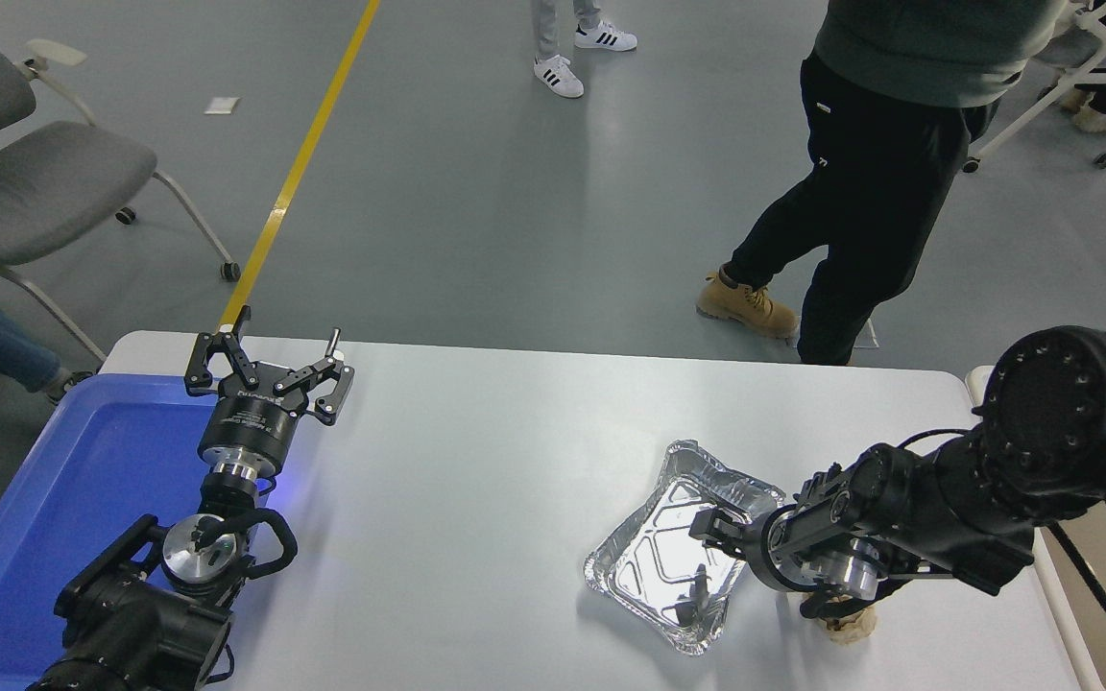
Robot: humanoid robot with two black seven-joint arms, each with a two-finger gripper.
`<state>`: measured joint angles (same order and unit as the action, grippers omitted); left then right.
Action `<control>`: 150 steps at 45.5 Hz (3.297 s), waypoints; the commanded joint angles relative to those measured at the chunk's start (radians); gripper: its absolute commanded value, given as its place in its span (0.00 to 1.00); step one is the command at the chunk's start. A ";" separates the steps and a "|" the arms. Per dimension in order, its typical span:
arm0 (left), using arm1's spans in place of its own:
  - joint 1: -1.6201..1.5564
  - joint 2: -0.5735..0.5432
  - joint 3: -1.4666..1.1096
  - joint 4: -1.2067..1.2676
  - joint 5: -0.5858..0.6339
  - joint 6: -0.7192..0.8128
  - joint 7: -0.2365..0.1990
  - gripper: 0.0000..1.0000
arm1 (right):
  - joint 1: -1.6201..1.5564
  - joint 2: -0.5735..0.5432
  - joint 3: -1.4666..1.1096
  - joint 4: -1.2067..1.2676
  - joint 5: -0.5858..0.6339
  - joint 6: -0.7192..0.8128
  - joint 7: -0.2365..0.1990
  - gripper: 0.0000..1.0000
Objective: Pick up foil plate and place in dustbin
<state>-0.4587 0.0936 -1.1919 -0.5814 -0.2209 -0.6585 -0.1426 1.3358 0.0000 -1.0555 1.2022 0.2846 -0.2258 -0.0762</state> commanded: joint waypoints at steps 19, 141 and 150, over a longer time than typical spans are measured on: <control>0.000 0.000 0.000 0.000 0.000 0.000 0.000 0.99 | -0.021 0.000 -0.001 -0.003 -0.045 0.000 0.001 0.41; 0.000 0.000 0.000 0.000 0.000 -0.001 0.000 0.99 | 0.542 -1.026 -0.100 -0.351 -0.384 0.416 0.010 0.00; 0.000 0.000 0.000 0.000 0.000 -0.001 0.000 0.99 | 0.108 -1.052 0.285 -0.452 -0.357 0.237 0.009 0.00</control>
<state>-0.4587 0.0934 -1.1911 -0.5815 -0.2208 -0.6594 -0.1426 1.8790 -0.9586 -1.1548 0.8992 -0.1013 0.2038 -0.0653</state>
